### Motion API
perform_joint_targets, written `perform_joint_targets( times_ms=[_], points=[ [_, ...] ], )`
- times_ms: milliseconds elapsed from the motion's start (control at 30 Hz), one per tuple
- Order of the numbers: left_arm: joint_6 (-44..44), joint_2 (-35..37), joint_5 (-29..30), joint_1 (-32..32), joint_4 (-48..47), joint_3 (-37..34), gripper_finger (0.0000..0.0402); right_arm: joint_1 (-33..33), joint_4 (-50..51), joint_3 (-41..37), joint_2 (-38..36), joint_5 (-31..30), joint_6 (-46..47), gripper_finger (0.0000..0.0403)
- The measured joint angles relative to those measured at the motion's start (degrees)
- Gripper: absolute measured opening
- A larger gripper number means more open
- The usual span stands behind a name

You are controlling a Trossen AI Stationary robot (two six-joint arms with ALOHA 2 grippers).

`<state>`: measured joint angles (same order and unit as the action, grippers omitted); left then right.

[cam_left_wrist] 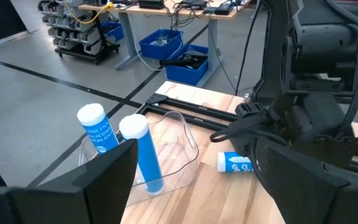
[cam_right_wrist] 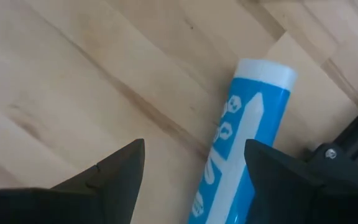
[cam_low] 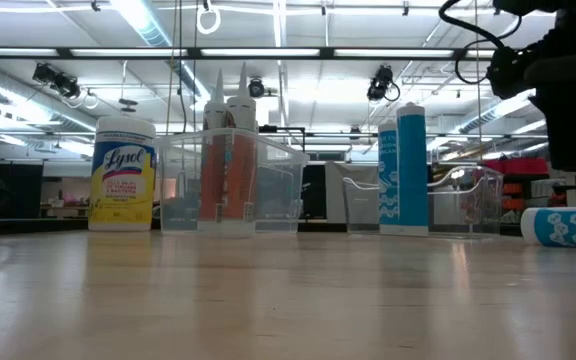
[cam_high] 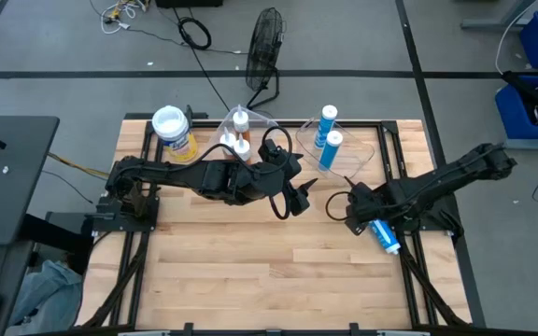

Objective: Pick & place silicon tubes, Sealant and Lysol wipes
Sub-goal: Put the blue sealant into the right transparent bin

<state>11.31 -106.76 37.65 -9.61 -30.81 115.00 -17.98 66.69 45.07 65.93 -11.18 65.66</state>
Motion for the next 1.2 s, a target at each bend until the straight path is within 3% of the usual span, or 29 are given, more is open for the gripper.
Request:
perform_joint_targets(
  times_ms=[500, 800, 933, 1200],
  points=[
    [0.04, 0.0, -0.01, -0.93, -0.02, 0.0, 0.033, 1.15, -4.23, -8.38, 1.67, 0.17, 3.75, 0.0279],
    [0.09, 0.0, 0.02, -1.57, -0.02, 0.0, 0.033, 3.15, -6.26, -9.24, 9.74, 0.25, 2.25, 0.0279],
    [0.09, 0.0, 0.0, -1.92, -0.02, 0.0, 0.033, 3.22, -11.55, -9.23, 13.23, 0.9, -0.22, 0.0277],
    [0.11, 0.0, 0.02, -2.29, -0.66, 0.0, 0.033, 3.0, -16.41, -9.15, 14.56, 3.32, -2.76, 0.0206]
  ],
)
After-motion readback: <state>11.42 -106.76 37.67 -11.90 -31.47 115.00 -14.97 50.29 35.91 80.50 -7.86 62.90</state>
